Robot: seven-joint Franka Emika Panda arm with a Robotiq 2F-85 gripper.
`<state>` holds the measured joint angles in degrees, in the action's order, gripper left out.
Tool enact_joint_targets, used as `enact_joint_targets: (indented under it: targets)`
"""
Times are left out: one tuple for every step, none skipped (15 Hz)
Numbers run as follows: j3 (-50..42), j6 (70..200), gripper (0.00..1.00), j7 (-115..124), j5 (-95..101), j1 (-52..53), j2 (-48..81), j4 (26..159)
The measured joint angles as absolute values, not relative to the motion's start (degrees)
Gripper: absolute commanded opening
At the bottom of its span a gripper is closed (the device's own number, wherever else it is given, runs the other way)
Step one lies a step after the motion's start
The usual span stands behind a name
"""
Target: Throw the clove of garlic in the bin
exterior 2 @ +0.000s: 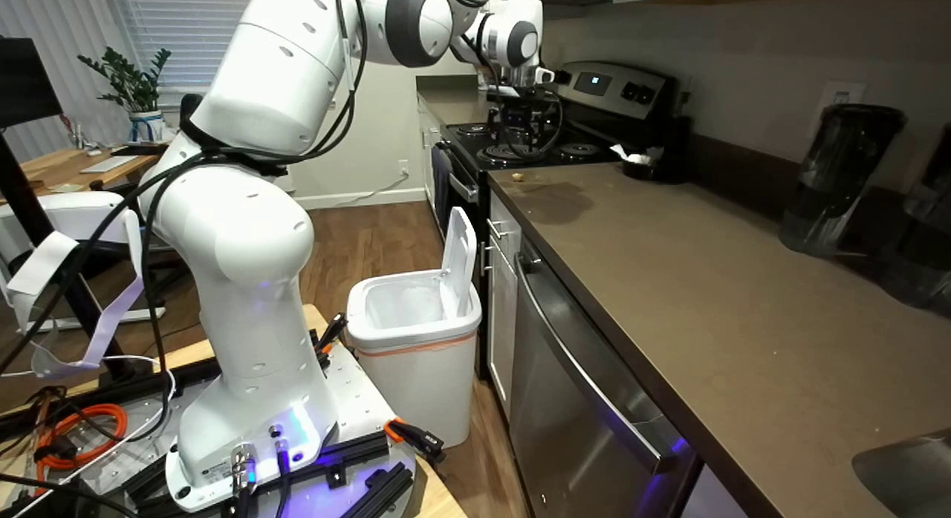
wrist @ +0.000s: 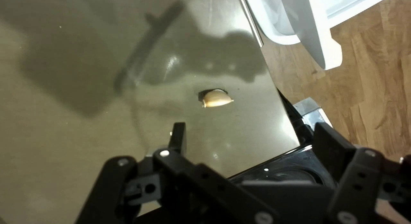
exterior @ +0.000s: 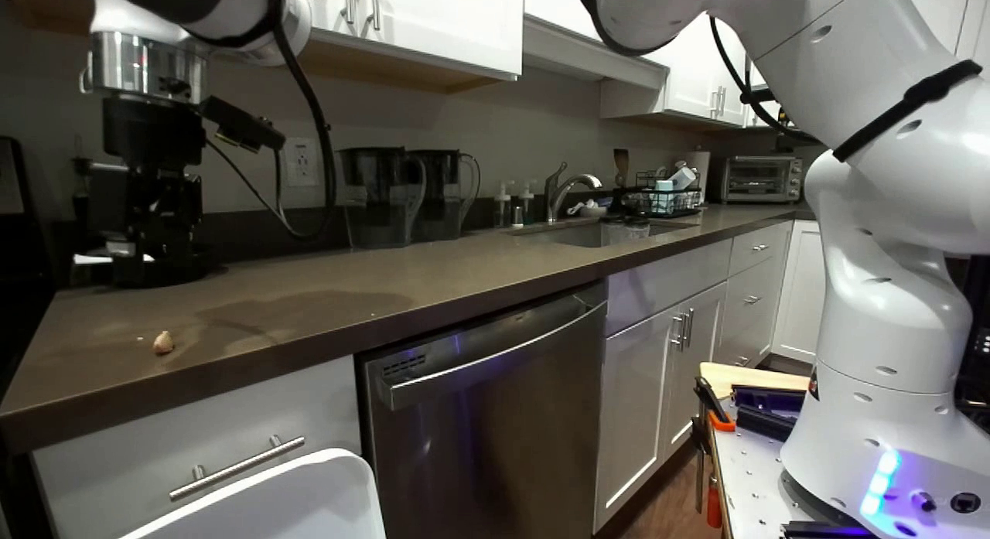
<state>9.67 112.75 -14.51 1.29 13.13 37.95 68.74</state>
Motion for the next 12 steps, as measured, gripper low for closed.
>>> enact_joint_targets:
  targets:
    - [9.7,112.1,0.95,-15.0,1.3,13.2,39.5,67.0]
    - [9.7,111.7,0.93,-15.5,1.3,13.3,40.9,65.4]
    - [9.7,111.1,0.91,-15.8,1.3,13.5,42.3,64.0]
    - [9.7,110.7,0.9,-16.1,1.3,13.6,43.5,62.7]
    - [9.7,110.2,0.87,-16.4,1.3,13.7,44.5,61.5]
    - [9.7,109.8,0.9,-16.7,1.3,13.8,45.5,60.4]
    - [9.7,109.5,0.87,-16.8,1.3,13.9,46.4,59.4]
    - [9.7,109.2,0.79,-17.0,1.3,14.0,47.3,58.5]
    - [9.7,108.7,0.78,-17.2,1.3,14.0,48.0,57.6]
    - [9.7,108.2,0.77,-17.4,1.3,14.1,48.7,57.0]
    - [9.7,107.7,0.68,-17.6,1.3,14.1,49.2,56.5]
    - [9.7,107.3,0.71,-17.7,1.3,14.1,49.7,56.1]
